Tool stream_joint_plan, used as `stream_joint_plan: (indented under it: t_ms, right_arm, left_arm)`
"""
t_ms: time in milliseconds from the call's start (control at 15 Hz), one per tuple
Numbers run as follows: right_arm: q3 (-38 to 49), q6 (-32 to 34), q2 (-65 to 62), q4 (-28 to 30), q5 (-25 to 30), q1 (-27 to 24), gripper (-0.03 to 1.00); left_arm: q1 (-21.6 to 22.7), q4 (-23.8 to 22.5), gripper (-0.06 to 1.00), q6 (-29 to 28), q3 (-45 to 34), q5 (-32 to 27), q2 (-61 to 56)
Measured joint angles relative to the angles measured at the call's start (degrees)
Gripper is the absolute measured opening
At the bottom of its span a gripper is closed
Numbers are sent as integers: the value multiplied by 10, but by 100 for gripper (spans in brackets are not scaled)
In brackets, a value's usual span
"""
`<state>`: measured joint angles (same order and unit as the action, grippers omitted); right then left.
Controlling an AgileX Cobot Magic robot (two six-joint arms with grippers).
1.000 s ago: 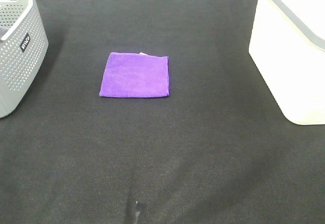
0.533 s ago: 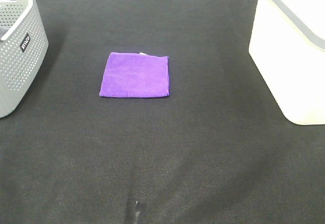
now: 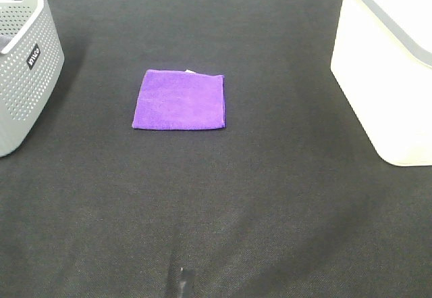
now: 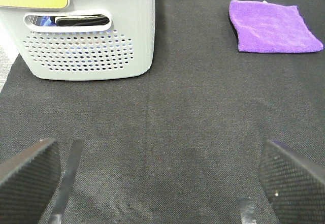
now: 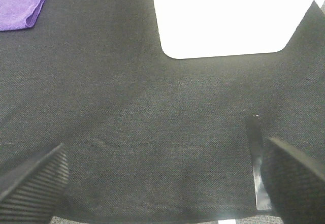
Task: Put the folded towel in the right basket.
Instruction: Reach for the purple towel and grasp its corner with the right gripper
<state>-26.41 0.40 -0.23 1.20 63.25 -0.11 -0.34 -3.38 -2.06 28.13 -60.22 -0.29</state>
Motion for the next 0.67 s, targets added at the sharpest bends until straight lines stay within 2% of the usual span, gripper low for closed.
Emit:
stream_joint_plan:
  t_ms: [667]
  right_arm:
    - [0,0,0,0,0,0,98]
  left_arm:
    - [0,0,99,0,0,0,0]
